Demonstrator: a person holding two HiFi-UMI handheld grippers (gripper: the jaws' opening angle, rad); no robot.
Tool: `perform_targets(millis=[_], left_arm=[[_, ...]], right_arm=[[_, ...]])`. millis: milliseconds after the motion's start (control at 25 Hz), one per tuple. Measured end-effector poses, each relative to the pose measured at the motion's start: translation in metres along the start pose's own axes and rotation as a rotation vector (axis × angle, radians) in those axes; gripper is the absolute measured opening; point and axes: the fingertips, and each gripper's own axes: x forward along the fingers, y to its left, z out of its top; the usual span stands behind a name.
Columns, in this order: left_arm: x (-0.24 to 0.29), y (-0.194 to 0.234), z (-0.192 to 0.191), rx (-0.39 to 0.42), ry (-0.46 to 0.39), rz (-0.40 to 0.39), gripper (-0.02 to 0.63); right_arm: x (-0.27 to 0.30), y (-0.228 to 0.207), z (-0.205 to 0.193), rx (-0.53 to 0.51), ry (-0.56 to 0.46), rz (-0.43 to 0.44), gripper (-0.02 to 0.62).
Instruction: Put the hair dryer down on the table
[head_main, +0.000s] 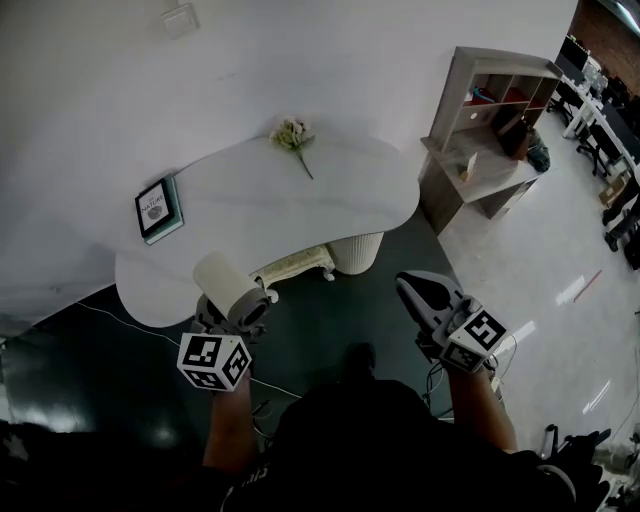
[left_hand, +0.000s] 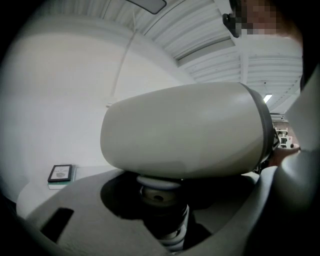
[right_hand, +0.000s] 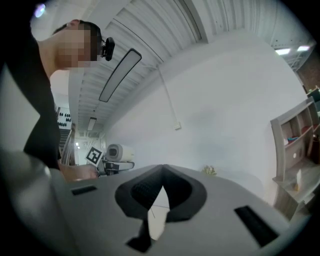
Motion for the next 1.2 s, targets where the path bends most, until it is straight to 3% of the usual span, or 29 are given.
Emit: perform_targets(millis=[320,640,920,1200], left_arm=[[0.062,-0.028,0.016,-0.013,0.018,0.012,0.209],[0.098,-0.019,0.020,-0.012,0.039,0.022,0.209],[0.131,0.016,0.014,-0.048,0.031,0.031,0.209],[0.170,0.083,0.020,-0.066,0.019,0.033,0.209]], right_arm=[[0.001,-0.070,0.016,0.026,-0.010,0.040,0.006],[0.023,-0.101,0.020,0.059,-0.021,0.059,0.006],[0.068,-0.110,0.016,0.024,0.058,0.084,0.006],[0.154,-0.125,0.019,-0.032,0.125,0.117,0.006]])
